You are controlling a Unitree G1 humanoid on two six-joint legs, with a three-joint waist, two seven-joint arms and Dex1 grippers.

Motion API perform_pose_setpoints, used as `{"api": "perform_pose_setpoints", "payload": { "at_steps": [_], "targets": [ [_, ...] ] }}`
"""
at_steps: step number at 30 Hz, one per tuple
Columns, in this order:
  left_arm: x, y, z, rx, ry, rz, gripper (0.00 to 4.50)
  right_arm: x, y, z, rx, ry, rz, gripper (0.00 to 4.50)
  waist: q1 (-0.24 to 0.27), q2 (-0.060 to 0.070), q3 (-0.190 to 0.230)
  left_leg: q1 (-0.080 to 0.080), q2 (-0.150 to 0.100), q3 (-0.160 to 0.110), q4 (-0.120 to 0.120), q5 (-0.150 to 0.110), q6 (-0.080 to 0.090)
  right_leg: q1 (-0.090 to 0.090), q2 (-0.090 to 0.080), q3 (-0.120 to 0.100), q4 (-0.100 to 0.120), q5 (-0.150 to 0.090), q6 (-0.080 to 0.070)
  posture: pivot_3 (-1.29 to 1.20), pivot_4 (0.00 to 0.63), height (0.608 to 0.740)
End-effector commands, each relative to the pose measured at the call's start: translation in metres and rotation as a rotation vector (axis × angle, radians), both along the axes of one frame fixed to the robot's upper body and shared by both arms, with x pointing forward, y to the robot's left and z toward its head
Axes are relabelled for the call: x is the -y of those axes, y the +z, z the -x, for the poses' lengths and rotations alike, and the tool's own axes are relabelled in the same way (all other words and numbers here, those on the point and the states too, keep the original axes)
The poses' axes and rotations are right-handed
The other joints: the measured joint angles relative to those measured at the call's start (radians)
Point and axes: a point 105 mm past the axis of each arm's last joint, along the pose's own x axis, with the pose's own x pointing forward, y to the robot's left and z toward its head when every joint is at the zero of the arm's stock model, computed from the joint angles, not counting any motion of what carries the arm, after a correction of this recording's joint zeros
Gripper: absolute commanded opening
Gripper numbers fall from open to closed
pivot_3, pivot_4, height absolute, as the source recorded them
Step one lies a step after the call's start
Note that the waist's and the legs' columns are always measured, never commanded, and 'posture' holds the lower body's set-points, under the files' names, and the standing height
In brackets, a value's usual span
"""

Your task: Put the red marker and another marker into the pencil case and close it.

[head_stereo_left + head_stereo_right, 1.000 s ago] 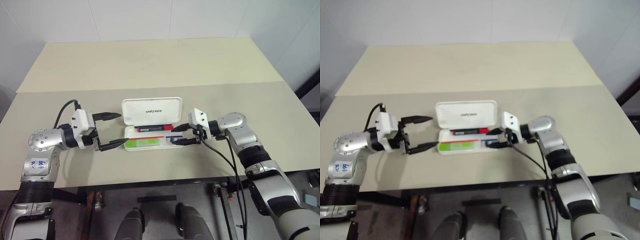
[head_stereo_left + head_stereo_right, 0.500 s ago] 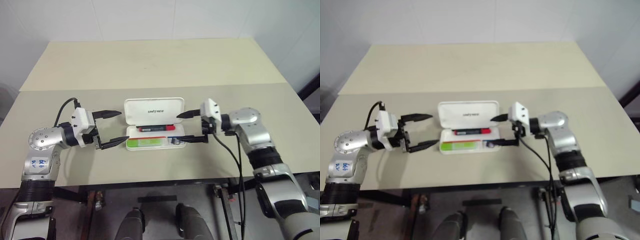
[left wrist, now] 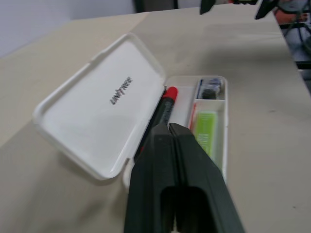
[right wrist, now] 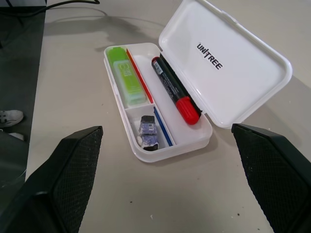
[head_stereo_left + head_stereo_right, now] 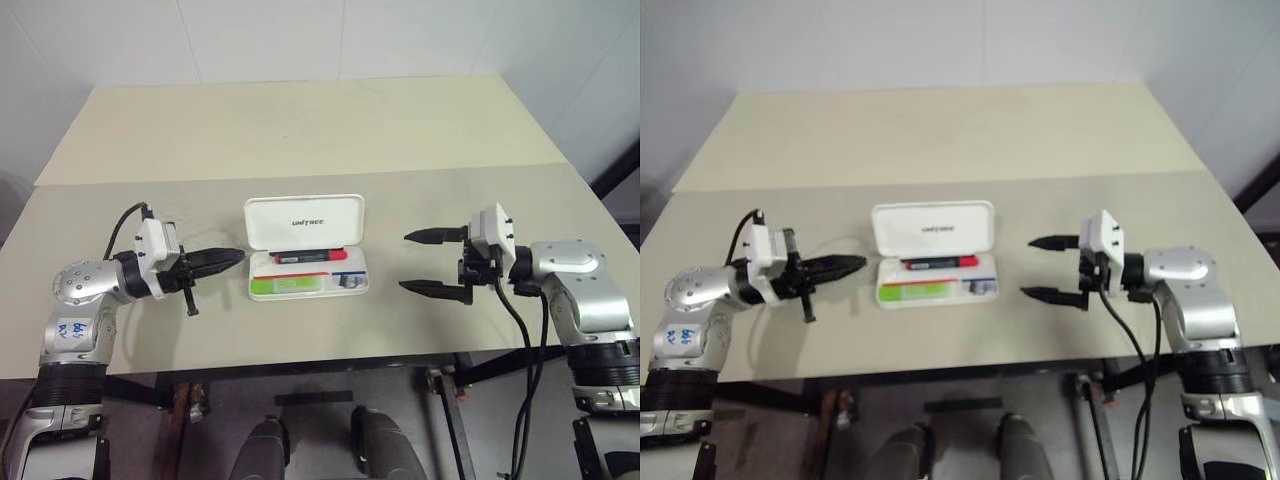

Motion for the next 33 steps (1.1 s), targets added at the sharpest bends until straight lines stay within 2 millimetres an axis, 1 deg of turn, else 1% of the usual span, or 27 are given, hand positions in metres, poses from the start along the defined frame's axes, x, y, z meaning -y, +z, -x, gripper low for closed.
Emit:
{"api": "perform_pose_setpoints", "payload": {
  "at_steps": [1, 5, 7, 9, 12, 15, 18, 21, 25, 28, 33],
  "targets": [
    [-0.011, 0.006, -0.014, 0.058, 0.161, 0.069, 0.01, -0.002, 0.012, 0.003, 0.063, 0.0, -0.012, 4.5, 0.001, 0.0, 0.0, 0.0, 0.0, 0.0, 0.0, 0.0, 0.0, 0.0, 0.0, 0.0, 0.0, 0.0, 0.0, 0.0, 0.15, 0.74],
    [-0.022, 0.006, -0.028, 0.056, 0.326, 0.149, 0.01, -0.002, 0.011, 0.004, 0.07, -0.012, -0.013, 4.5, 0.002, 0.0, 0.0, -0.001, 0.0, -0.001, 0.001, 0.0, 0.0, 0.0, 0.0, -0.001, 0.0, 0.0, 0.001, 0.0, 0.15, 0.74],
    [-0.028, 0.002, -0.04, 0.036, 0.442, 0.203, 0.01, -0.001, 0.012, 0.004, 0.075, -0.021, -0.018, 4.5, 0.002, 0.0, 0.0, -0.001, 0.0, -0.001, 0.0, 0.0, 0.0, 0.0, 0.0, -0.001, 0.0, 0.0, 0.001, 0.0, 0.15, 0.74],
    [-0.027, -0.003, -0.048, 0.018, 0.502, 0.23, 0.01, -0.001, 0.012, 0.004, 0.076, -0.025, -0.02, 4.5, 0.004, 0.0, 0.0, -0.001, 0.0, -0.001, 0.001, 0.0, 0.0, 0.0, 0.0, -0.001, 0.0, 0.001, 0.001, 0.0, 0.15, 0.74],
    [-0.018, -0.007, -0.067, -0.027, 0.553, 0.253, 0.01, -0.003, 0.011, 0.004, 0.077, -0.026, -0.022, 4.5, 0.009, -0.001, 0.0, -0.001, -0.001, -0.001, 0.002, 0.0, 0.0, 0.001, 0.0, -0.001, 0.0, 0.001, 0.002, 0.0, 0.15, 0.74],
    [-0.005, -0.006, -0.081, -0.065, 0.543, 0.262, 0.01, -0.005, 0.012, 0.004, 0.079, -0.026, -0.025, 4.5, 0.019, -0.001, 0.0, -0.001, -0.001, -0.001, 0.003, 0.0, 0.0, 0.001, 0.0, -0.001, 0.0, 0.001, 0.002, 0.0, 0.15, 0.74],
    [0.005, -0.005, -0.088, -0.089, 0.513, 0.259, 0.01, -0.007, 0.012, 0.005, 0.079, -0.026, -0.027, 4.5, 0.023, -0.001, 0.0, -0.001, -0.001, -0.001, 0.002, 0.0, 0.0, 0.001, 0.001, -0.001, 0.0, 0.001, 0.002, 0.0, 0.15, 0.74],
    [0.013, -0.005, -0.091, -0.104, 0.459, 0.252, 0.01, -0.008, 0.011, 0.007, 0.07, -0.026, -0.031, 4.5, 0.023, -0.001, 0.0, -0.001, -0.001, -0.001, 0.001, 0.0, 0.0, 0.001, 0.001, -0.001, -0.001, 0.001, 0.002, 0.0, 0.15, 0.74],
    [0.012, -0.009, -0.09, -0.127, 0.421, 0.226, 0.01, -0.009, 0.01, 0.008, 0.068, -0.028, -0.03, 4.5, 0.023, -0.001, 0.0, -0.001, -0.001, 0.0, 0.001, 0.0, 0.0, 0.001, 0.001, -0.001, -0.002, 0.001, 0.002, 0.0, 0.15, 0.74],
    [0.007, -0.012, -0.089, -0.144, 0.385, 0.229, 0.01, -0.009, 0.01, 0.008, 0.069, -0.039, -0.037, 4.5, 0.023, -0.001, 0.0, -0.001, -0.001, 0.0, 0.001, 0.0, 0.0, 0.001, 0.001, -0.001, -0.001, 0.001, 0.002, 0.0, 0.15, 0.74],
    [0.009, -0.01, -0.08, -0.116, 0.273, 0.203, 0.01, -0.01, 0.01, 0.01, 0.068, -0.047, -0.047, 4.5, 0.024, -0.001, 0.0, -0.001, -0.001, -0.001, 0.001, 0.0, 0.0, 0.001, 0.001, -0.001, -0.001, 0.001, 0.002, 0.0, 0.15, 0.74]
  ]
}}
